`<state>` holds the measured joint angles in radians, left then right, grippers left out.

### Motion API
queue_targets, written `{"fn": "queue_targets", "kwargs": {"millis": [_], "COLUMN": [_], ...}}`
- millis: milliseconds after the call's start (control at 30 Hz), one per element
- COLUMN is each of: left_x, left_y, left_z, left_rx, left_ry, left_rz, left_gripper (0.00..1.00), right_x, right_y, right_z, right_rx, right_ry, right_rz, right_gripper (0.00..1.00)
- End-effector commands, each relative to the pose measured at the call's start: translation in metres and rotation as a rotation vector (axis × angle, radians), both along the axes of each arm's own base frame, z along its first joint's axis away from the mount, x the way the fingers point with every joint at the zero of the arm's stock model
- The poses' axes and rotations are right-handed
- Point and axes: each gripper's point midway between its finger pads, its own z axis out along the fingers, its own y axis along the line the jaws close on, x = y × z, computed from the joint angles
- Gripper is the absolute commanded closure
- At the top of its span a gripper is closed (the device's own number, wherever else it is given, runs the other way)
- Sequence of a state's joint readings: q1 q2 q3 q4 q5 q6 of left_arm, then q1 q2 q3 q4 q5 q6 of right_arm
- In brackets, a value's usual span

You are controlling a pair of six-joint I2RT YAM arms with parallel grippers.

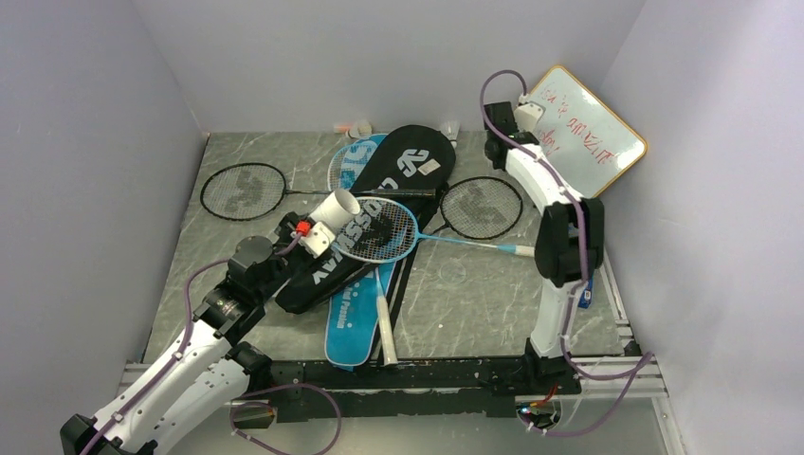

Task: Pack up the badminton gear
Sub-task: Pick up the shuttlecock at the center of the board.

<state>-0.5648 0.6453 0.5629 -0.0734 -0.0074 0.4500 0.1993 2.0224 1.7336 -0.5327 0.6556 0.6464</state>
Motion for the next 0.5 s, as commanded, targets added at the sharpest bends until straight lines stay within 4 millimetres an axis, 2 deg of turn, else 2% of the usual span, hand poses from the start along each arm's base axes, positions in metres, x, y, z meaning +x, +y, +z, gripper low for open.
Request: {"fn": "queue_targets", "kwargs": {"millis": [0,67,167,233,333,467], "left_x": [-0.003,-0.007,-0.013,-0.017,-0.022,-0.030], "left_y": [-0.013,-0.019,-0.028,-0.032,-0.036,-0.041], "left_z": [0.036,0.038,0.040,0.040,0.049,0.055], "left_rx": [-0.056,-0.058,-0.062,-0.062,-0.083,-0.096], "left_ry": [-0.085,-0.092,-0.103,-0.106,-0.144,-0.177], "left_rz": [-0.078,-0.120,-0.186,-0.218,-0.250,-0.300], "left_gripper": [0.47,0.47,0.47,0.47,0.47,0.47], "right_x": [-0.004,-0.025,-0.064,-0.090,-0.129,-0.184], "right_y": [0.085,0.135,0.182,0.201,0.218,0.241], "right_z": [0.067,0.109,0.161,0.191,0.226,0.252], "right_rx": [0.262,0.423,0.624,0.719,0.827,0.893], "right_ry": [-0.137,-0.243,-0.360,-0.401,-0.429,-0.414], "right_rz": [0.473,0.744,1.022,1.151,1.307,1.514], "right_gripper": [1.00,1.00,1.00,1.00,1.00,1.00]}}
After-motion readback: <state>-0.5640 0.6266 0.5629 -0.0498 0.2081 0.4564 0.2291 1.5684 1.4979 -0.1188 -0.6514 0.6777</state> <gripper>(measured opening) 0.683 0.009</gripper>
